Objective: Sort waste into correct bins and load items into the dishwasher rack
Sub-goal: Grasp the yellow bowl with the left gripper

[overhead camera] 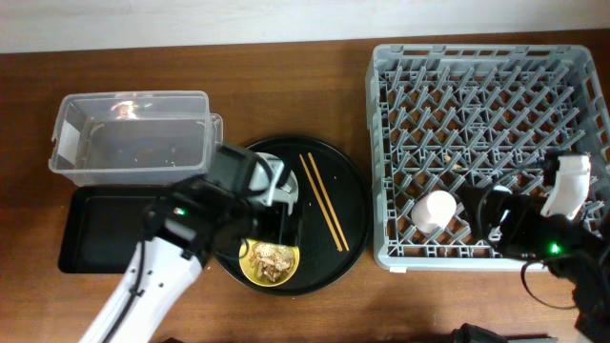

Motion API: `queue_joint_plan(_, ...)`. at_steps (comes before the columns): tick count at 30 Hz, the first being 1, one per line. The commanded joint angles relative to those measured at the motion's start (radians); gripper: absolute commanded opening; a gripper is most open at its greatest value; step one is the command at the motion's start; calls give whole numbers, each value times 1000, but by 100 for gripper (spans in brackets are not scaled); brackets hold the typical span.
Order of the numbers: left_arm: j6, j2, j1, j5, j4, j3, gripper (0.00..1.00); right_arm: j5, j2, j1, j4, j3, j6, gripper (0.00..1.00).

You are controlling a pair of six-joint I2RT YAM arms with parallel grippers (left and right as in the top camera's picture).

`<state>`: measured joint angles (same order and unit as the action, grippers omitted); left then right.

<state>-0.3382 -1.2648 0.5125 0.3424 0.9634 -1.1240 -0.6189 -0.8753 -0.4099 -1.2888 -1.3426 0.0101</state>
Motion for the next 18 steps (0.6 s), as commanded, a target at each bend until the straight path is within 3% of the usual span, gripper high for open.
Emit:
queue_joint_plan(1, -101, 14, 129, -386, 69, -2, 83, -35, 13, -2, -3, -6, -25, 99)
queue_joint_plan(7, -246, -23, 289, -478, -34, 143, 51, -27, -5, -2, -3, -6, -25, 99)
queue_joint_plan(10, -245, -100, 315, -478, -144, 201, 43, -28, -13, -2, -15, -6, -25, 99)
queue_joint_plan(13, -225, -214, 345, -454, -197, 201, 41, -28, -26, -2, -26, -6, -25, 99)
queue_joint_plan(18, -226, -325, 356, -432, -219, 201, 22, -27, -52, -2, -47, -6, -25, 99)
